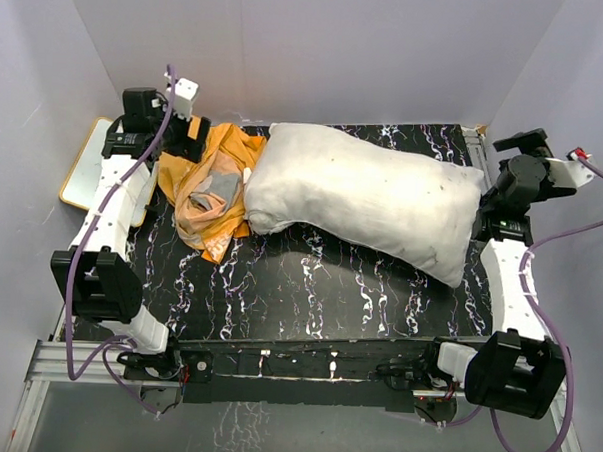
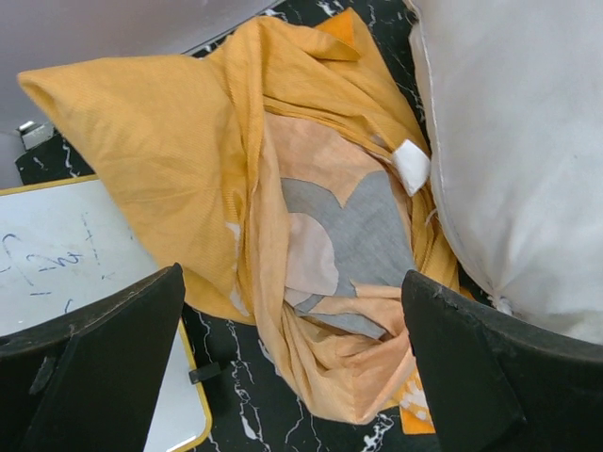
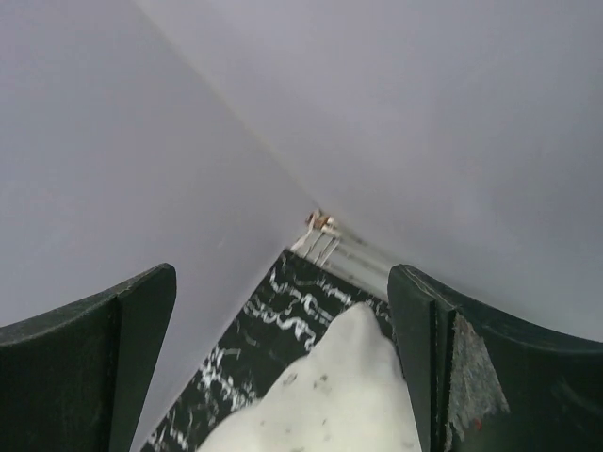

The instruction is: Remove the pillowcase from the pillow

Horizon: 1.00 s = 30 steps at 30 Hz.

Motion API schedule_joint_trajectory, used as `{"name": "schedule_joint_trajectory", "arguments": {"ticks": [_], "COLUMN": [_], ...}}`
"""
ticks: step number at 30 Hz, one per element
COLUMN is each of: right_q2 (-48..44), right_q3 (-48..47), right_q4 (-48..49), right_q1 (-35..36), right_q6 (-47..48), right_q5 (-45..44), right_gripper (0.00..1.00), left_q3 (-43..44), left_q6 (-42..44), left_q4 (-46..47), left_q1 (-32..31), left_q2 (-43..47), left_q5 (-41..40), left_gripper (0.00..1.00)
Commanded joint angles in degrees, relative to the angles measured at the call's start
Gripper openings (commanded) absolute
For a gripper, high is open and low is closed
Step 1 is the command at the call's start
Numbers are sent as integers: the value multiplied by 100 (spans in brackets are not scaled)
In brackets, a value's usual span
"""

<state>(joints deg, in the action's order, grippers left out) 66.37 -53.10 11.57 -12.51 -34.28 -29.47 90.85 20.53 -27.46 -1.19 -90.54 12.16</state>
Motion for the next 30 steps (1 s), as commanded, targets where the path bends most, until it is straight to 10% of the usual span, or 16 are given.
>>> {"name": "schedule_joint_trajectory", "arguments": {"ticks": [1,9,17,30], "right_q2": [-167,-387,-219,782], "right_q3": [-368,1128,2718,3564], "right_q4": [-322,507,1374,3055], "right_q1": [-14,194,630,688], "right_q6": [518,-180,581,1617], "right_q5": [-1443,-282,-97,1062], "right_gripper": [98,98,98,98], "left_q3": [-38,-1100,-4221,-6827], "left_q6": [-542,-1026,-1391,-2094], "left_q4": [517,1546,3332,7527], "left_q1": [498,1095,1339,1359], "left_q2": [207,496,1060,202], "left_q5": [-139,-342,142,664], "left_gripper": [97,97,97,97]}}
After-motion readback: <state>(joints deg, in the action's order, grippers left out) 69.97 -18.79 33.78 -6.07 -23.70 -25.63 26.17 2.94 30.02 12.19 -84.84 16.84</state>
